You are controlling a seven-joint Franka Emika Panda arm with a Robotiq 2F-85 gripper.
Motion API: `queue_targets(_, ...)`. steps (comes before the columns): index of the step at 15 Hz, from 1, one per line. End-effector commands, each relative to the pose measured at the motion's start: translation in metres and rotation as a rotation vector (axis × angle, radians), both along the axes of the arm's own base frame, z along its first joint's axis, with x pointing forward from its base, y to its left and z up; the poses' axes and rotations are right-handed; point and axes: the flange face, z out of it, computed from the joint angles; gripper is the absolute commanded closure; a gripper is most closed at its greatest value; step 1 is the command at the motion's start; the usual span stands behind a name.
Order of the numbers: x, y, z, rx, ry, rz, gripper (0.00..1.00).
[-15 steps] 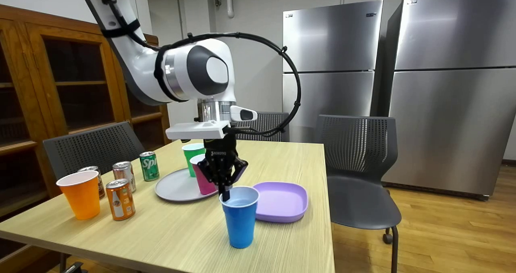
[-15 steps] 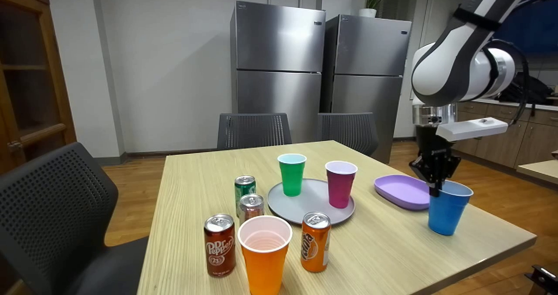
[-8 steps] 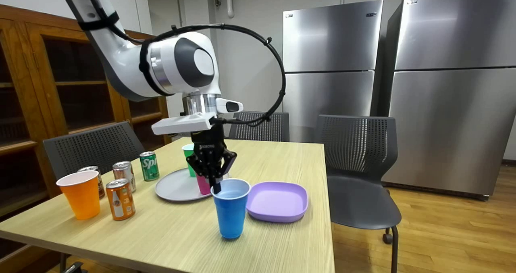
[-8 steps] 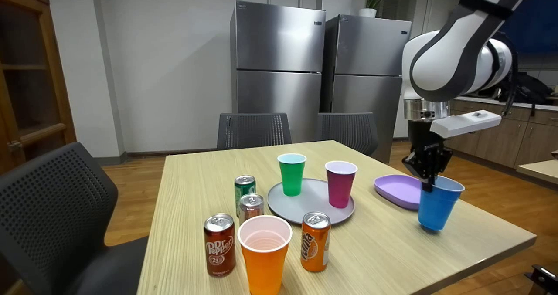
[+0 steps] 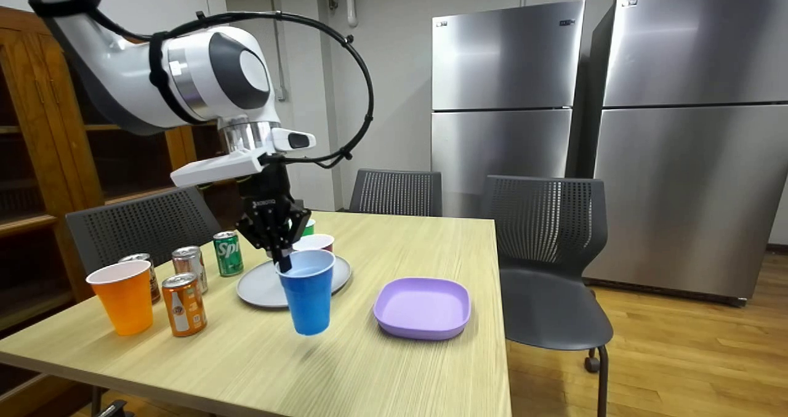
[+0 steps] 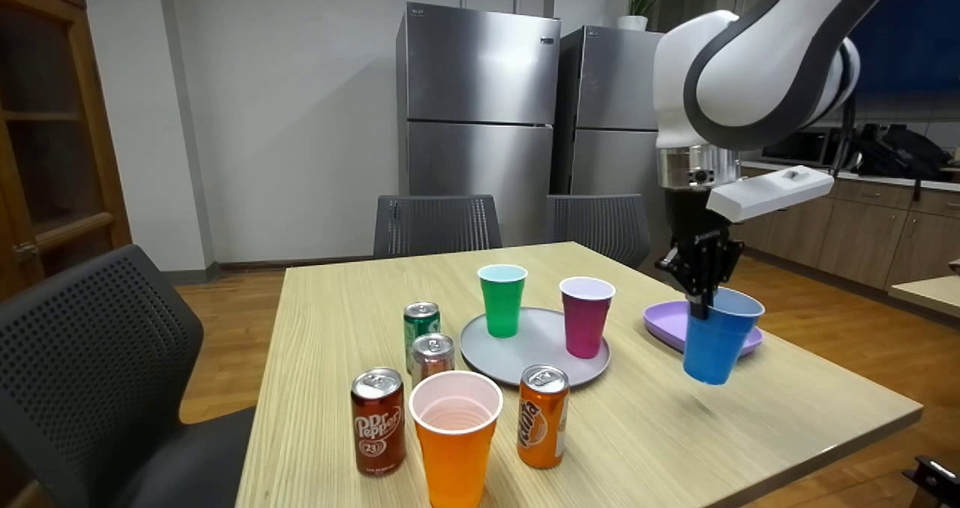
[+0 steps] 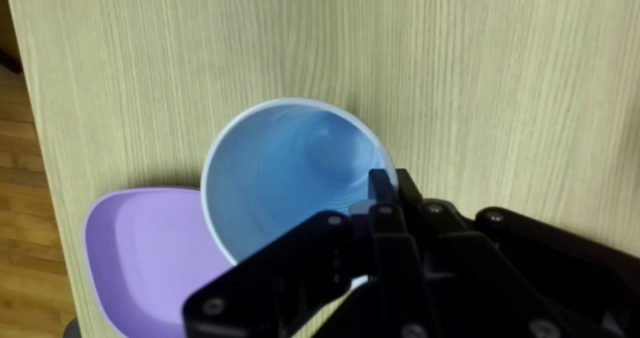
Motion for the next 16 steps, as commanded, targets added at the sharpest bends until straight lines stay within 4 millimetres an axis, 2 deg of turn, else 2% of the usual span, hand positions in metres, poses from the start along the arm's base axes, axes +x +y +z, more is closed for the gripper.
queue_targets(1, -0.006, 0.043, 0.020, -0.029, -0.009, 0.041, 0.99)
queue_targets(4, -0.002, 0.078, 0.025, -0.032, -0.015, 0.100, 0.99)
queue_targets(8, 0.009, 0.115, 0.031, -0.031, -0.029, 0.180, 0.99)
queue_targets(16, 0.048, 0.159, 0.037, -0.017, -0.063, 0.278, 0.99)
